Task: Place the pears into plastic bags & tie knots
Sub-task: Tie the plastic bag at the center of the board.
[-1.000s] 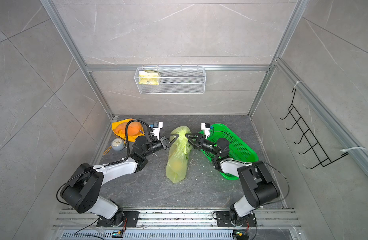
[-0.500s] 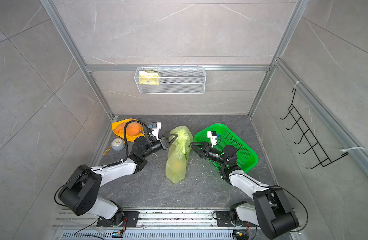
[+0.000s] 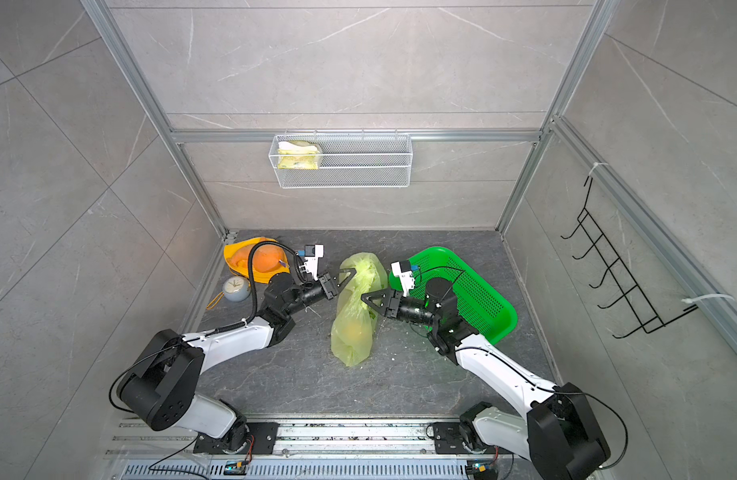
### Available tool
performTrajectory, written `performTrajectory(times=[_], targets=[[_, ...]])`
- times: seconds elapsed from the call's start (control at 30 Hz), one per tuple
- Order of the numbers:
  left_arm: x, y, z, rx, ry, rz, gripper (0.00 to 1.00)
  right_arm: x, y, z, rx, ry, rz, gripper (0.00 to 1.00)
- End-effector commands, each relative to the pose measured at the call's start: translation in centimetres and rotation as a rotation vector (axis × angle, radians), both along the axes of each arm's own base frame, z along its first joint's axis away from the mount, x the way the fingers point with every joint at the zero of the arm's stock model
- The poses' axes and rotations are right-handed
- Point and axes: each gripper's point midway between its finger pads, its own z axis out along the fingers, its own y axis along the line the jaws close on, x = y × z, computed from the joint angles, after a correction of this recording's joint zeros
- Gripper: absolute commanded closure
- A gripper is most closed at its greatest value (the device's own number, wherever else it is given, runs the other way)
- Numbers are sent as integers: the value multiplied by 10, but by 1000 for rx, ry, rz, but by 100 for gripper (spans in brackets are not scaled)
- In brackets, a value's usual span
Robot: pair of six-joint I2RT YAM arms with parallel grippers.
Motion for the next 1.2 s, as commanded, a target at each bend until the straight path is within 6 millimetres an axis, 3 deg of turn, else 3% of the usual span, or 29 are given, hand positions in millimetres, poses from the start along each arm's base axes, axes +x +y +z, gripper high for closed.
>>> performTrajectory(times=[0.0, 0.13, 0.2, 0.27, 0.4, 0.47, 0.53, 0.77, 0.83, 0.9, 0.93, 0.97, 1.0, 1.03, 1.07, 1.1, 1.17], targets=[[0, -2, 25, -32, -83, -7, 100, 8, 1, -10, -62, 2, -22, 64], [0, -2, 27, -33, -80, -5, 100, 11, -3, -17, -108, 1, -45, 100], [2, 3, 29, -38, -77, 20, 100, 15, -15, -20, -157, 1, -80, 100], [8, 20, 33, -39, -81, 77, 100, 29, -43, -26, -223, 18, -181, 100], [27, 81, 34, -24, -55, 237, 100, 58, -114, -45, -357, 88, -412, 100], [35, 116, 22, -15, -22, 307, 100, 66, -141, -60, -413, 129, -498, 100], [39, 138, 0, 17, 30, 346, 100, 72, -155, -79, -442, 175, -548, 100], [34, 148, -75, 101, 176, 349, 100, 72, -162, -132, -424, 303, -600, 100], [33, 149, -84, 115, 188, 349, 100, 72, -158, -129, -397, 292, -583, 100], [31, 145, -79, 123, 177, 321, 100, 74, -151, -112, -351, 245, -553, 100], [31, 144, -72, 127, 164, 313, 80, 74, -147, -98, -327, 212, -535, 92], [31, 144, -65, 136, 151, 318, 58, 74, -146, -85, -309, 184, -527, 67], [30, 148, -55, 151, 133, 337, 40, 73, -146, -67, -304, 149, -528, 30], [29, 153, -44, 174, 110, 372, 23, 72, -149, -52, -317, 126, -544, 1], [29, 160, -37, 205, 97, 417, 5, 71, -153, -38, -336, 98, -563, 0], [28, 170, -29, 252, 86, 473, 0, 68, -159, -26, -370, 74, -588, 0], [26, 191, -22, 364, 72, 580, 0, 67, -178, -6, -452, 23, -670, 0]])
